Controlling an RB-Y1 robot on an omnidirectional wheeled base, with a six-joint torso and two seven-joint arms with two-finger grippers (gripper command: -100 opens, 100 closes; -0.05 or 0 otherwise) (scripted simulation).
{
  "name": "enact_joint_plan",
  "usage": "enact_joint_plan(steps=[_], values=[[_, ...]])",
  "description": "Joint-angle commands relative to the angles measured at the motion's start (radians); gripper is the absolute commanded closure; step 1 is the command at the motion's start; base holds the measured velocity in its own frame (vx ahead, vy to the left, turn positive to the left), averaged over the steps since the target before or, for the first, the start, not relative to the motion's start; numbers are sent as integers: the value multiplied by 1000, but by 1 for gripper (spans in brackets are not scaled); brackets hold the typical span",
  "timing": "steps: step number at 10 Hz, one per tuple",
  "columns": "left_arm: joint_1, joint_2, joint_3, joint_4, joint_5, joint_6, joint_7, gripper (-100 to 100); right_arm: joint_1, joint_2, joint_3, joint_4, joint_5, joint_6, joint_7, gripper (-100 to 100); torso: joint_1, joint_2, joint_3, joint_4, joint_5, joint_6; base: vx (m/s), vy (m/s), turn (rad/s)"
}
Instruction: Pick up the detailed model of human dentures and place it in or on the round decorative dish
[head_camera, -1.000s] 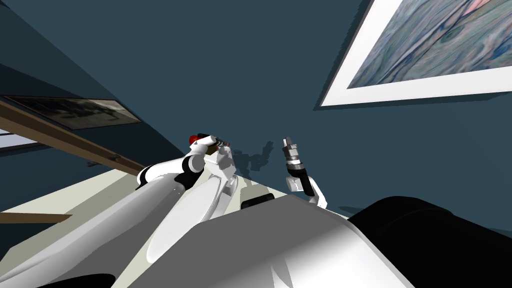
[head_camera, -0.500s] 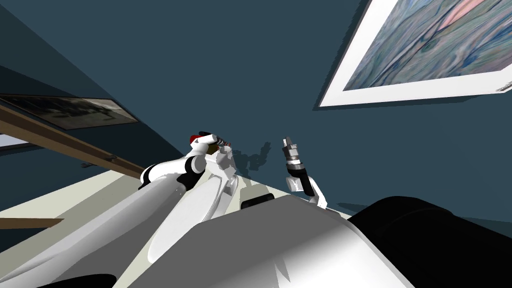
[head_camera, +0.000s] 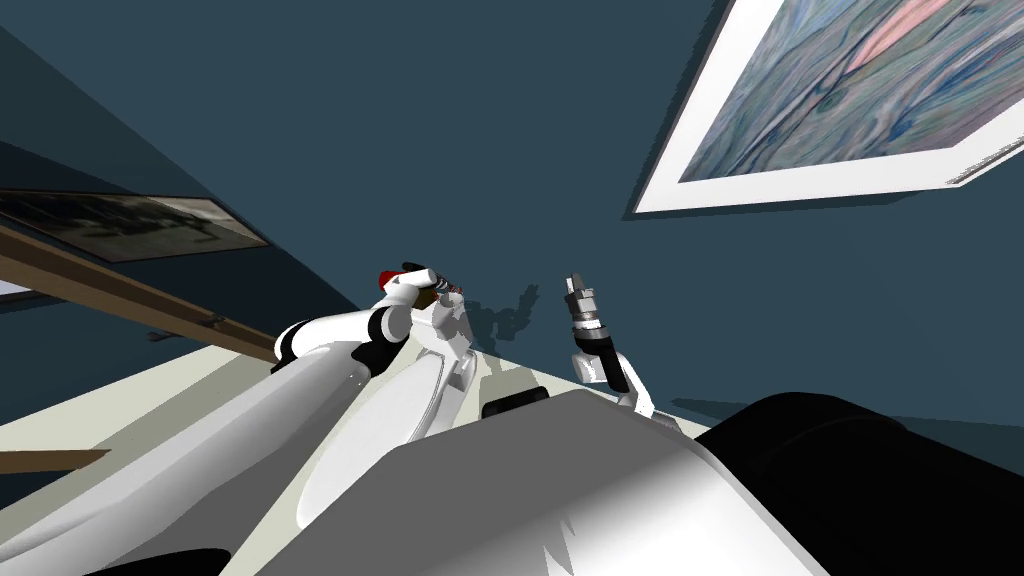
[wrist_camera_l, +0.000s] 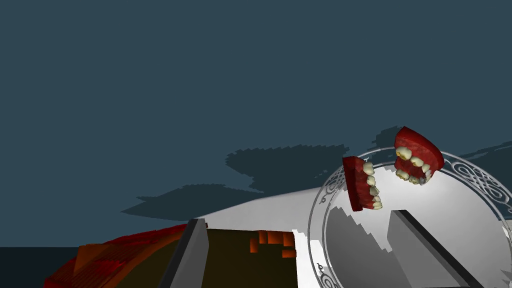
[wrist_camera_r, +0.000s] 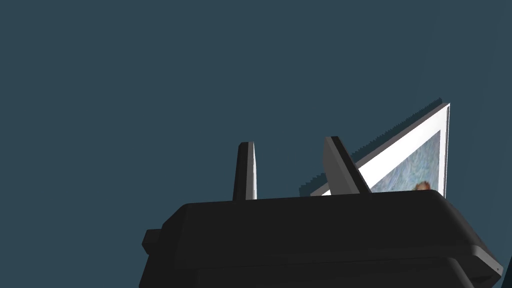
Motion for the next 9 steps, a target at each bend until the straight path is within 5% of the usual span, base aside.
enact_joint_plan(steps=[1,2,3,5,6,8,9], values=[[-37,-2,-43,47,-30,-19,50,-100,0,0,0,0,0,0,0,0,0,0,0,0,0,0,-21,74,-100],[-37,-2,-43,33,-30,-19,77,-100,0,0,0,0,0,0,0,0,1,0,0,0,0,1,-26,75,-81],[-67,-5,-85,80,-59,-29,105,-100,0,0,0,0,0,0,0,0,1,0,0,0,0,0,-50,98,-129],[-67,-5,-85,80,-59,-29,150,-100,0,0,0,0,0,0,0,0,2,2,1,0,0,0,-41,59,-21],[-97,-8,-128,113,-89,-40,186,-100,0,0,0,0,0,0,0,0,0,1,0,0,0,0,-42,63,-108],[-97,-8,-128,113,-89,-40,224,-100,0,0,0,0,0,0,0,0,1,1,1,0,0,0,-29,52,-34],[-127,-12,-170,145,-119,-50,263,-100,0,0,0,0,0,0,0,0,-1,0,0,0,0,0,-42,69,-117]])
